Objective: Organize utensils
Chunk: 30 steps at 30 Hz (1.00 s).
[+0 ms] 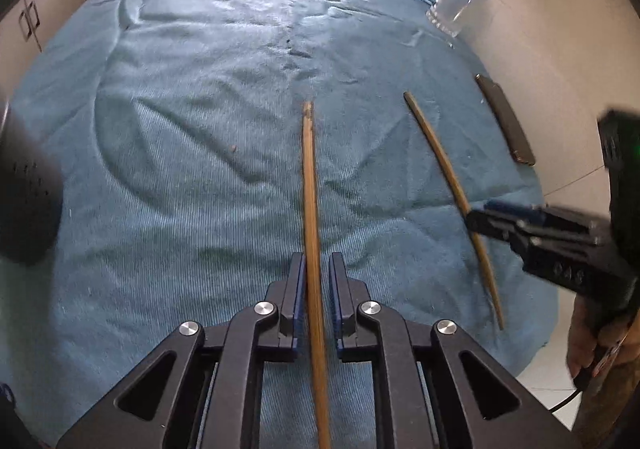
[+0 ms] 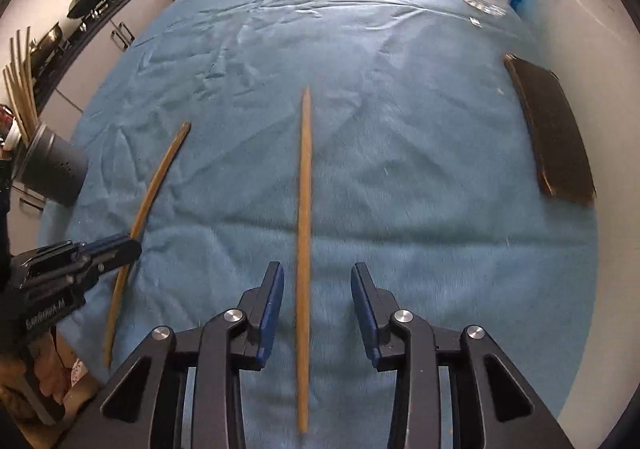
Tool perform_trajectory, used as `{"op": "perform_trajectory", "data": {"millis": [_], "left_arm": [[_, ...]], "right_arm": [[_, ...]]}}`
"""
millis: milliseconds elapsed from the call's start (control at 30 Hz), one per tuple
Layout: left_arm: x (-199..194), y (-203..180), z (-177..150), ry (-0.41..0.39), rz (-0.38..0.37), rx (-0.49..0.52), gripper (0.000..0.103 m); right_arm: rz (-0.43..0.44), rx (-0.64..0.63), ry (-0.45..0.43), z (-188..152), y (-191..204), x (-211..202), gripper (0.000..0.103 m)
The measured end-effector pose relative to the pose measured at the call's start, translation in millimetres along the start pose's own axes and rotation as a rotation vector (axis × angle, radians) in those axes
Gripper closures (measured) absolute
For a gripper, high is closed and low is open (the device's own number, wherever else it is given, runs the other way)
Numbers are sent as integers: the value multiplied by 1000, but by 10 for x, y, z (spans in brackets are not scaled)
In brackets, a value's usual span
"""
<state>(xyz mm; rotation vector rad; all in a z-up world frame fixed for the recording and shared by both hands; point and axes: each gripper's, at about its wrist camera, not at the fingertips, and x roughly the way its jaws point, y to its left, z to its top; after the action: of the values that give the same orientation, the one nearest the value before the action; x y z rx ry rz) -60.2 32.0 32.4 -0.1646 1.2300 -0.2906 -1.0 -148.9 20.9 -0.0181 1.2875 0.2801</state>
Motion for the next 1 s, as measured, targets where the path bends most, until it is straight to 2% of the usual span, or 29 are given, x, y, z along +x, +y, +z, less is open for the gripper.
{"op": "perform_trajectory", "data": {"millis": [100,233,367,500,567,633,733,900,1000], "left_arm": [[43,-18,120,28,18,17,92],[85,27,238,70,8,10,92],[117,21,312,79,8,22,92],[145,43,341,71,-11,11,92],[136,47,319,58,-12,23,92],[122,34,293,50,-9,46,92],[99,63,251,23,-15,52,96],[-69,146,100,-54,-56,16,96],[-269,155,-13,-127,-96,20,96]], "right_arm": [[-38,-17,39,236,38,147,66],[-59,-46,65,506,116,218,77],[-100,-86,97,650,204,305,78],[-98,-64,110,745,186,340,79],[-99,-70,94,752,198,341,83],[-110,-89,69,720,220,332,94],[-114,-94,24,633,238,298,95],[-28,-25,-74,337,213,93,95],[24,-2,-151,204,231,-96,95]]}}
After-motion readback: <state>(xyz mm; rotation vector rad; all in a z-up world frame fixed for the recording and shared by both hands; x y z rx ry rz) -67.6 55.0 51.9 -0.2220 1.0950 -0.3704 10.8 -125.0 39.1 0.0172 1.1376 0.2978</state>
